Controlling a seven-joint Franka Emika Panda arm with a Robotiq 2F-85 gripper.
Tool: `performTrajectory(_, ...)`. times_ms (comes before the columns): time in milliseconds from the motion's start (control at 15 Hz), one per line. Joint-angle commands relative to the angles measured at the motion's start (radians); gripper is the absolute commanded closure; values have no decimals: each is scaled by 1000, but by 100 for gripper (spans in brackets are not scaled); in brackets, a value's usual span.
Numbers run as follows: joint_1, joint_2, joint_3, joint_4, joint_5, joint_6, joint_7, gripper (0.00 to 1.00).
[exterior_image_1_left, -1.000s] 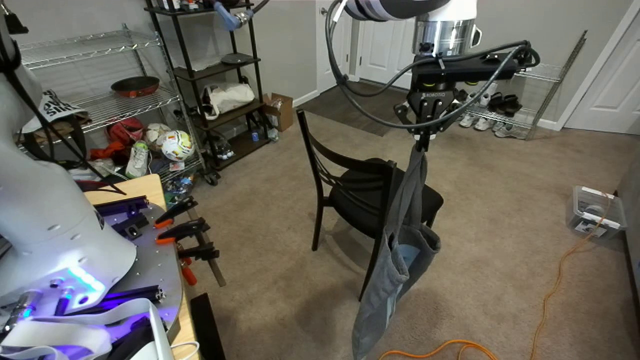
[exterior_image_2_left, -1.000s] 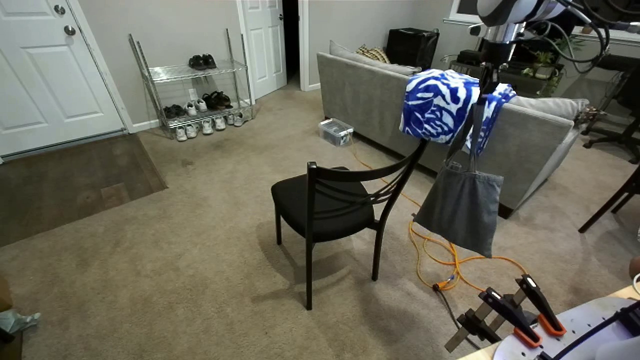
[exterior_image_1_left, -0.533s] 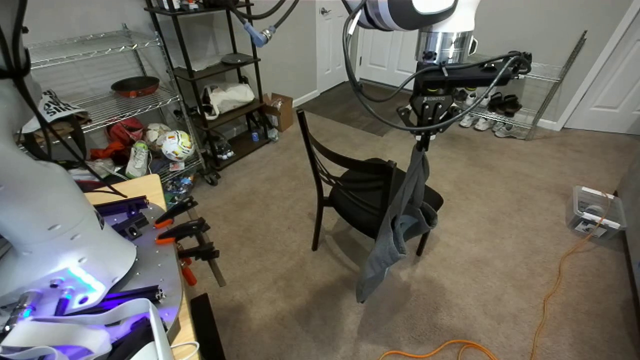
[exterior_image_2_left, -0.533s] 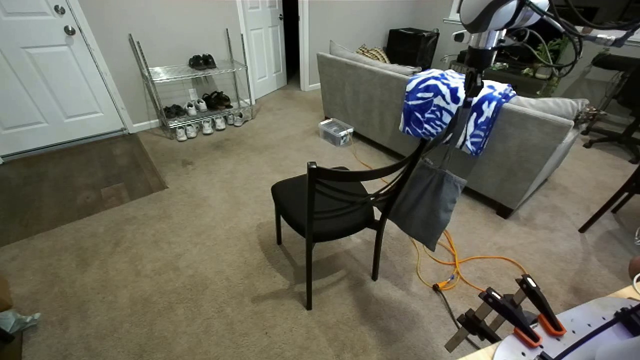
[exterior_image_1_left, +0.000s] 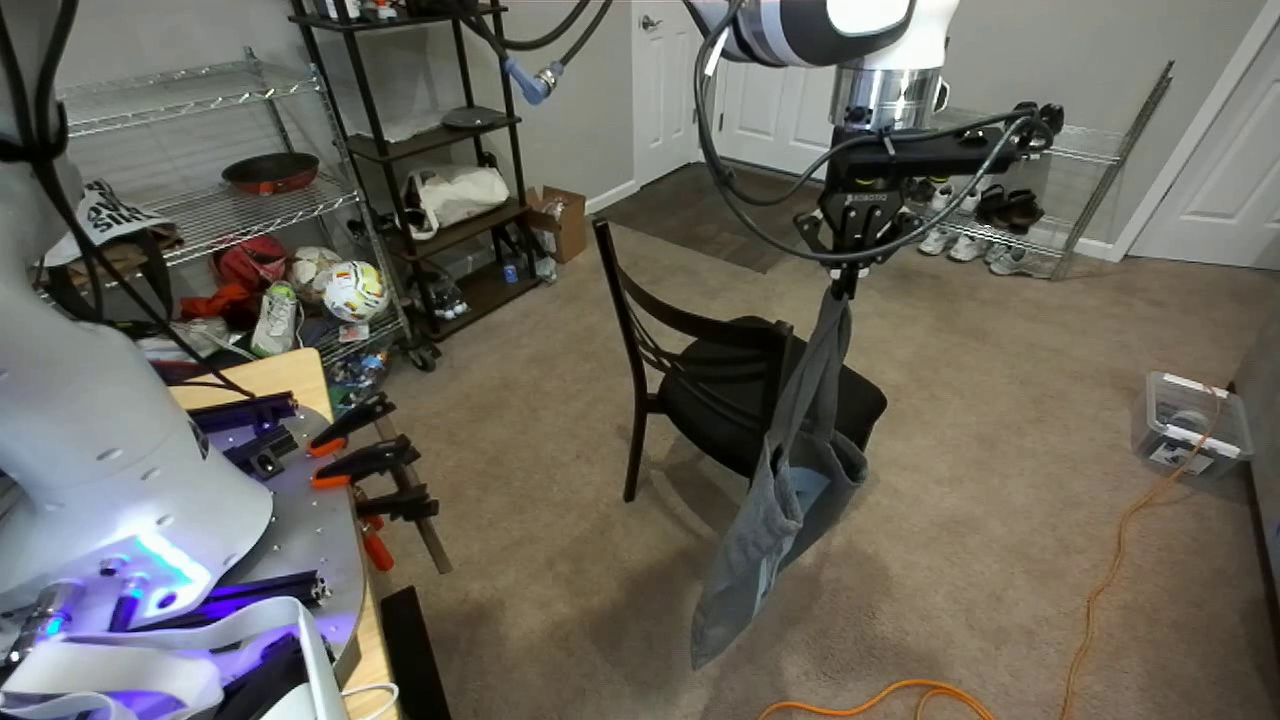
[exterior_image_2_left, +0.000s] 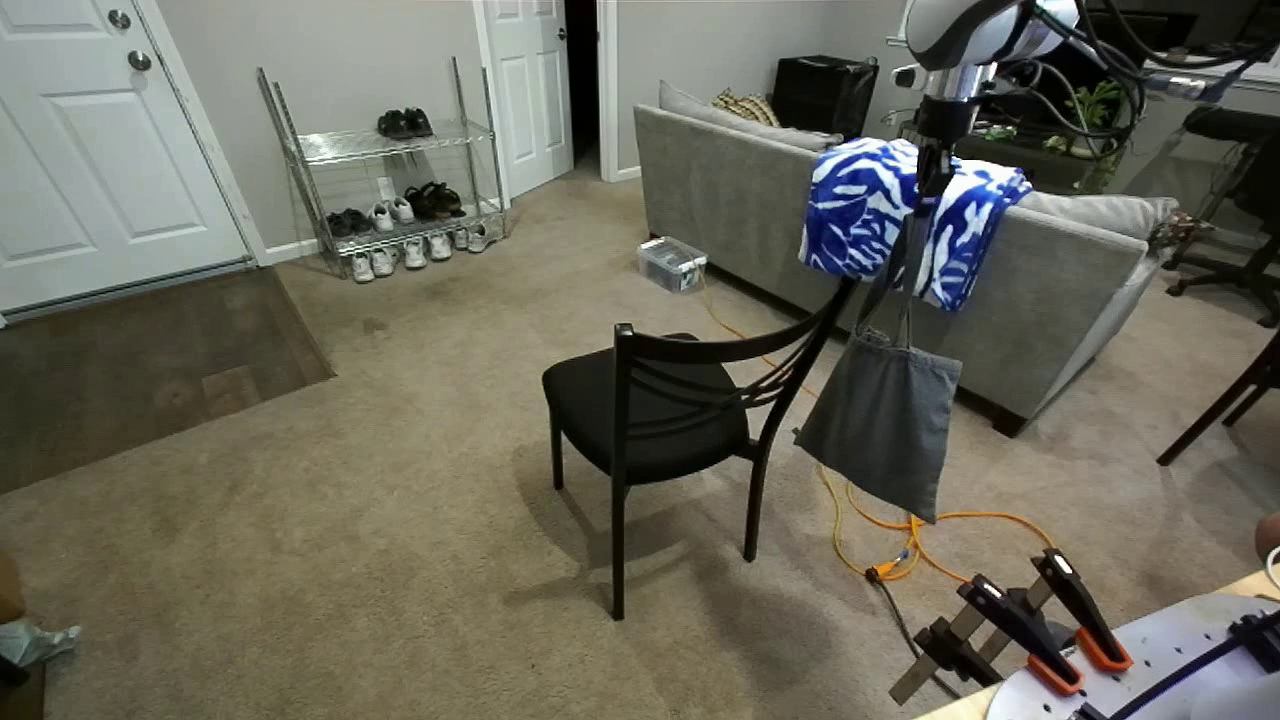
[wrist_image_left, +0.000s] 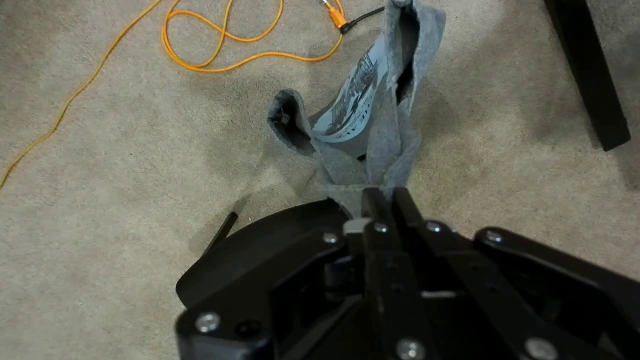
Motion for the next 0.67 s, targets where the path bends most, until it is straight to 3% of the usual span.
performTrajectory(0, -7, 1, 8, 3, -5, -3, 3, 94)
performTrajectory(400, -7, 1, 8, 3, -5, -4, 3, 94)
performTrajectory(467, -7, 1, 8, 3, -5, -4, 3, 98)
performTrajectory(600, -15, 15, 14, 29, 2, -19, -18, 98)
